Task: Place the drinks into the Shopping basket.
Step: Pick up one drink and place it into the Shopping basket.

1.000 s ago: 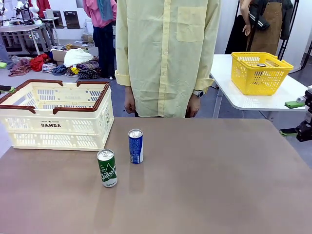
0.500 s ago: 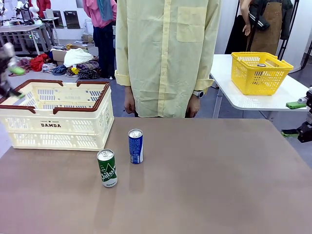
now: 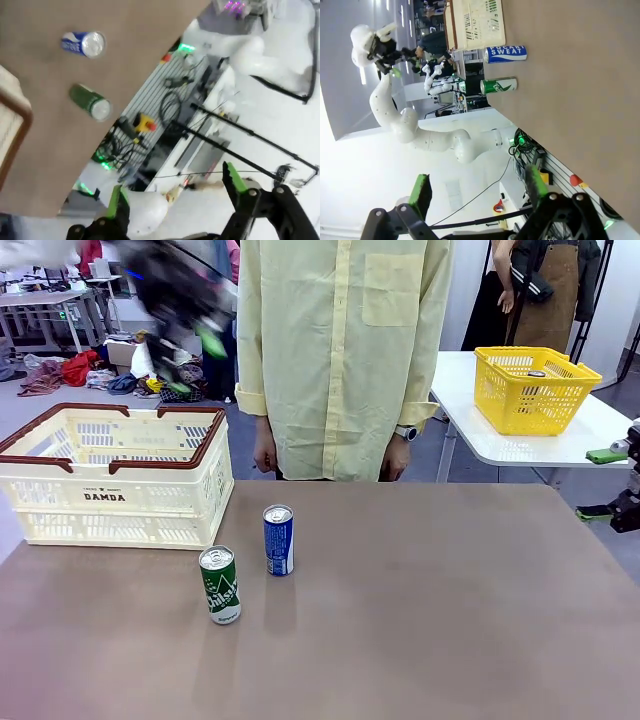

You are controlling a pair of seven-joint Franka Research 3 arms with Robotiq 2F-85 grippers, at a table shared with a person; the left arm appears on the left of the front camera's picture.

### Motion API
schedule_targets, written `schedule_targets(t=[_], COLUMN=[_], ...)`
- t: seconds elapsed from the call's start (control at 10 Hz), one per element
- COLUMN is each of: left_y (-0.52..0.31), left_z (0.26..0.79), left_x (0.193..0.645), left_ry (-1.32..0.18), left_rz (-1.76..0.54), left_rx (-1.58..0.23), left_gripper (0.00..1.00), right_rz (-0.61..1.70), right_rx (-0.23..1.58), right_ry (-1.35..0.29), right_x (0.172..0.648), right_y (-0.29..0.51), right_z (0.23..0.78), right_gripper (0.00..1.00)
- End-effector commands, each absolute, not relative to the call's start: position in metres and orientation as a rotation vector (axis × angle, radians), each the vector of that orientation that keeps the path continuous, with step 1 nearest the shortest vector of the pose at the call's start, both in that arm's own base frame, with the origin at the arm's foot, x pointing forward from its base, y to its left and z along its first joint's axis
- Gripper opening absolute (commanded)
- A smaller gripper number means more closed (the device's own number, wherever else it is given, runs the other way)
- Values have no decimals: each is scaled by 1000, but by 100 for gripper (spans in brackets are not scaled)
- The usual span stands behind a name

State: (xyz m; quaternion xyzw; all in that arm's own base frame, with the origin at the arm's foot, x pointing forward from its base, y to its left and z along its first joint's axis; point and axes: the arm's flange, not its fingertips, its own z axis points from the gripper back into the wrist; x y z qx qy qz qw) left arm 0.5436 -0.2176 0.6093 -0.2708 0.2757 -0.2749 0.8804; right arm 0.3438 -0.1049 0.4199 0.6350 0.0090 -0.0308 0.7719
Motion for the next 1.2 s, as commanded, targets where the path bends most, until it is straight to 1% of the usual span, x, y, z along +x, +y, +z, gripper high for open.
schedule_targets(t=[0.0,0.1,0.2,0.3,0.4,0.8,0.9,1.0,1.1], left_y=[-246,-277,-291,-287,-311,-311,-319,-317,-323], left_z=[650,625,606,600,520,520,522,524,514], left_x=[610,598,585,575,524,524,530,526,506], left_ry=[802,791,688,533,705,705,692,522,380], left_rz=[-656,-614,-507,-411,-602,-602,-601,-541,-409], left_rx=[-88,-21,15,23,-135,-135,-122,-118,-48], left_gripper=[100,100,100,100,100,100,100,100,100], right_rz=[-61,-61,-61,-61,-61,-61,-61,-61,-61], right_rx=[1368,1368,1368,1368,1368,1368,1368,1368,1368], right_ry=[35,35,35,35,35,35,35,35,35], right_x=[342,342,342,342,342,342,342,342,342], right_y=[-109,-109,-109,-109,-109,-109,-109,-109,-109], right_z=[423,423,423,423,423,423,423,423,423], right_gripper=[100,100,100,100,100,100,100,100,100])
